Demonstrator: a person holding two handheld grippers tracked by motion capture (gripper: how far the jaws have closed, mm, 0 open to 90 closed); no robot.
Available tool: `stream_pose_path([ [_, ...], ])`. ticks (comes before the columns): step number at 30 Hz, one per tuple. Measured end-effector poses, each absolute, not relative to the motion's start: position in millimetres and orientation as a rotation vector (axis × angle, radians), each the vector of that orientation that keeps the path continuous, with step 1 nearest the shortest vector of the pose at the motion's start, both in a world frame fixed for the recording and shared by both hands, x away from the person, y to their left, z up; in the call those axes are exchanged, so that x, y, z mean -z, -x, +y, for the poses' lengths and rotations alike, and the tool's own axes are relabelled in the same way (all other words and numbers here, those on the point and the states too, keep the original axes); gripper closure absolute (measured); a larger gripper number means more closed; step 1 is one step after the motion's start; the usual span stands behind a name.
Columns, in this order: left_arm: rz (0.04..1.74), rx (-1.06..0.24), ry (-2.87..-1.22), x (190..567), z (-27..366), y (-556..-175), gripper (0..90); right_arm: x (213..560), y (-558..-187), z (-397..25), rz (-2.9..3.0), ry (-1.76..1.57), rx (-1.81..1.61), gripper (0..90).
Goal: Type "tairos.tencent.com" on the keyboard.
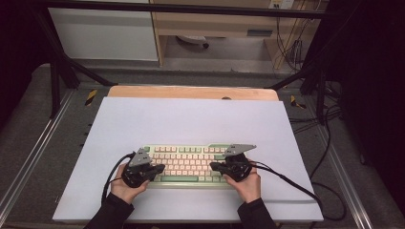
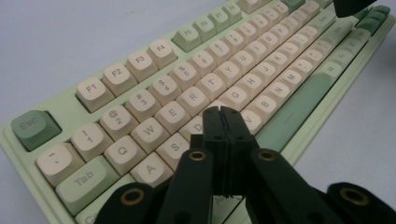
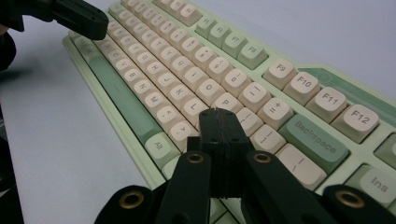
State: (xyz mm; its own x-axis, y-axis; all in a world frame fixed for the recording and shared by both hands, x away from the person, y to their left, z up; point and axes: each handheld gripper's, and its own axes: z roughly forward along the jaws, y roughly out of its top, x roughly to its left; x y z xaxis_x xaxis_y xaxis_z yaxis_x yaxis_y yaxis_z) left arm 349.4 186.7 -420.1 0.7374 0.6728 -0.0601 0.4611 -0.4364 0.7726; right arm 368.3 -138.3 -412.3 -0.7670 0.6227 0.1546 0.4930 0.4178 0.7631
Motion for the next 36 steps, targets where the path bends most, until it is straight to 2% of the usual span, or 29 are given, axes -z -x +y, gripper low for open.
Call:
stream_pose_path([
  [19,0.830,-0.315,-2.149,428,174,-351,89.4,413,-368,-138,2.513,-0.996,-1.271,90.0],
  [36,0.825,-0.330,-2.127,423,183,-347,89.5,411,-367,-138,2.503,-0.994,-1.278,90.0],
])
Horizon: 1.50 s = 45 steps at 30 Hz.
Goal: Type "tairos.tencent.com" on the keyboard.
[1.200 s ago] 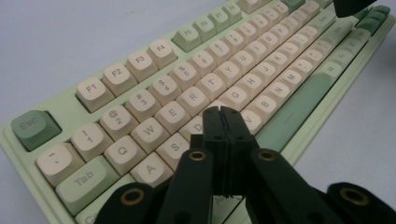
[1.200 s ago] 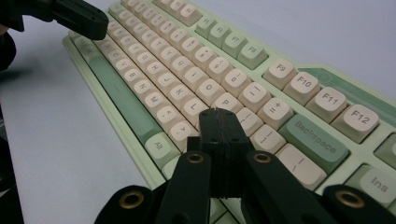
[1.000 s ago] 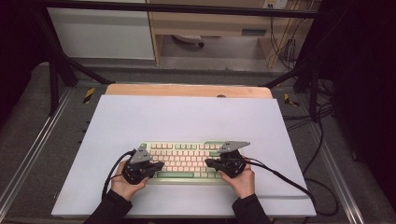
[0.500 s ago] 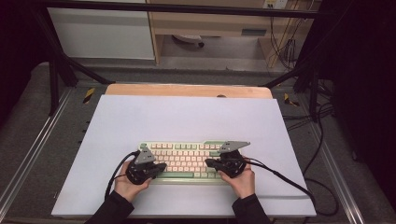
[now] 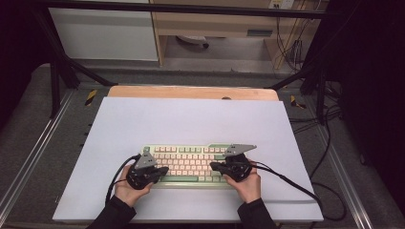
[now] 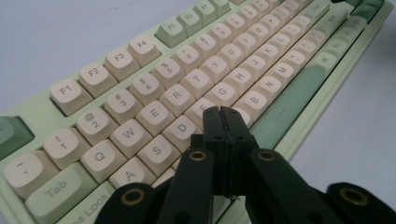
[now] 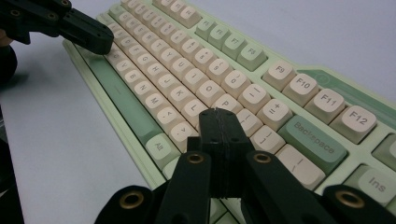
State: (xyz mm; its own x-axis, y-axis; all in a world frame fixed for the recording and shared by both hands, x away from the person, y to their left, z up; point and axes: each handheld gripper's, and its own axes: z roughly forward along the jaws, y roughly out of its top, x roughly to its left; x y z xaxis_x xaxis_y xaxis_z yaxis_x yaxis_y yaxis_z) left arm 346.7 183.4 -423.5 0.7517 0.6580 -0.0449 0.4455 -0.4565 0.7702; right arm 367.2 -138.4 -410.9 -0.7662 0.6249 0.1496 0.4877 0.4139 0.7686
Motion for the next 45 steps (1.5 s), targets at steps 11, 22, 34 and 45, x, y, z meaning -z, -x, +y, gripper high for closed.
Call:
stream_pose_path([
  [11,0.844,-0.343,-2.101,419,203,-341,89.5,408,-367,-139,2.490,-1.003,-1.294,90.0],
  [22,0.872,-0.358,-2.088,420,220,-338,89.5,407,-371,-131,2.488,-1.018,-1.296,90.0],
  [34,0.887,-0.362,-2.076,421,228,-339,89.3,415,-380,-106,2.506,-1.023,-1.275,90.0],
  [45,0.894,-0.364,-2.074,421,230,-340,89.2,422,-390,-89,2.502,-1.029,-1.226,90.0],
])
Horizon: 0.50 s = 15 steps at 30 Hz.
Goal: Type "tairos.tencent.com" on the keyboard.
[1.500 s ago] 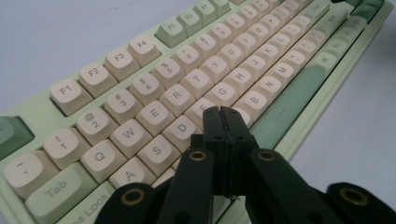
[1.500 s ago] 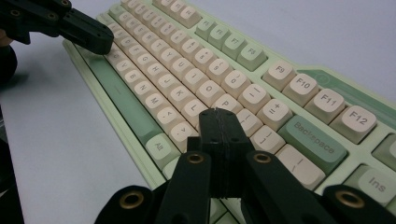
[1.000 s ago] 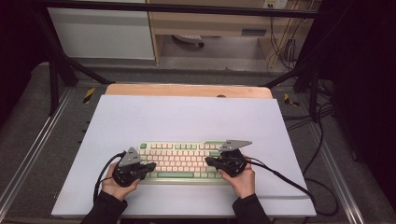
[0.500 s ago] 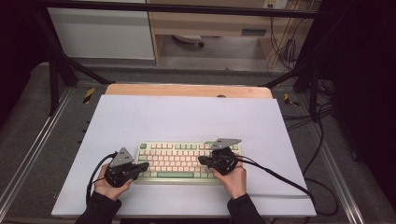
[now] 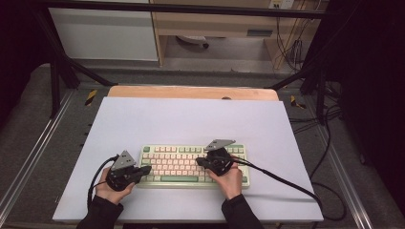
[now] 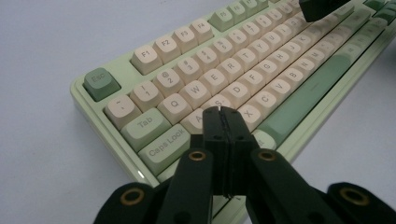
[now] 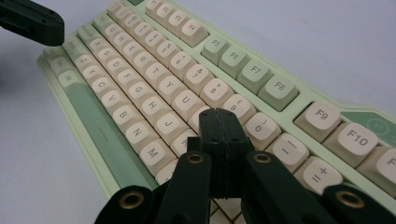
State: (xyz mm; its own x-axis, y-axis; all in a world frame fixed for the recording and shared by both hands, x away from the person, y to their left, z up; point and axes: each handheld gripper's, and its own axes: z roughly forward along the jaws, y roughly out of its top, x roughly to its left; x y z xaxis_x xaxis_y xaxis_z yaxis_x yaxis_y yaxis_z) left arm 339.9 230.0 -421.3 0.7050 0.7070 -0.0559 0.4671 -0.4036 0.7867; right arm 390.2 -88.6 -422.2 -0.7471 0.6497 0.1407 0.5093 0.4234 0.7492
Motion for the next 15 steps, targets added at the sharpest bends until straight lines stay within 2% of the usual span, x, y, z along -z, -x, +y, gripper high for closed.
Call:
stream_pose_path([
  [15,0.898,-0.363,-2.077,422.3,230.4,-340.5,89.2,429.4,-394.9,-85.7,2.516,-1.052,-1.188,90.0],
])
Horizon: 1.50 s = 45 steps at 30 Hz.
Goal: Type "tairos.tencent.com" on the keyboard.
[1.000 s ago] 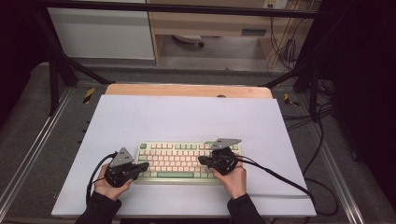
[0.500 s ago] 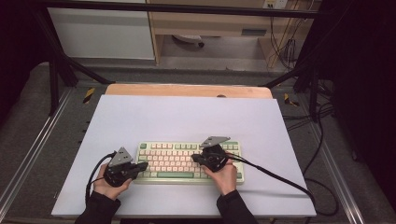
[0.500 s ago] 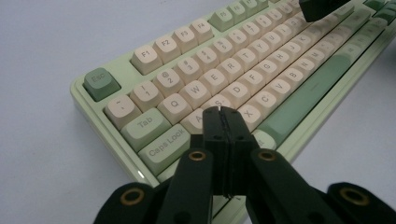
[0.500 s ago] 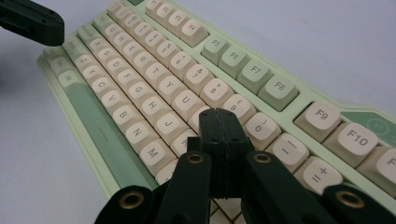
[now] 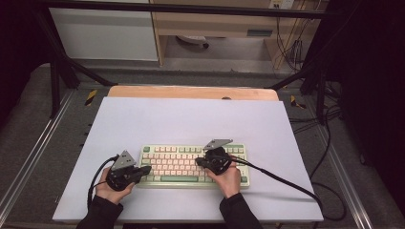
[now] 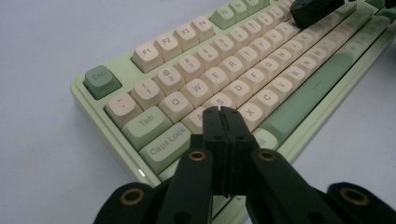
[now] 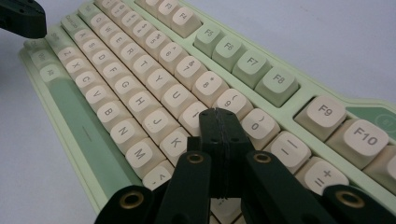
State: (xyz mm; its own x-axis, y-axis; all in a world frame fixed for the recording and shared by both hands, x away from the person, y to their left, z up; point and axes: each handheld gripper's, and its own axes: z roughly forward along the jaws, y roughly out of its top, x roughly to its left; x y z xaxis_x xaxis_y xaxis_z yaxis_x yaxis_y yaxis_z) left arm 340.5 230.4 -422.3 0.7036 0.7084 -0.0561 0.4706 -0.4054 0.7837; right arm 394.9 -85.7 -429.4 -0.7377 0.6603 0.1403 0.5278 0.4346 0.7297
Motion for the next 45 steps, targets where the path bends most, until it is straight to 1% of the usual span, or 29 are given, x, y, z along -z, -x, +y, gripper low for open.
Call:
stream_pose_path([
  [20,0.899,-0.362,-2.074,422,231,-340,89.1,411,-380,-92,2.520,-0.984,-1.238,90.0],
  [45,0.898,-0.361,-2.075,422,231,-341,89.1,428,-373,-72,2.602,-0.940,-1.257,90.0],
])
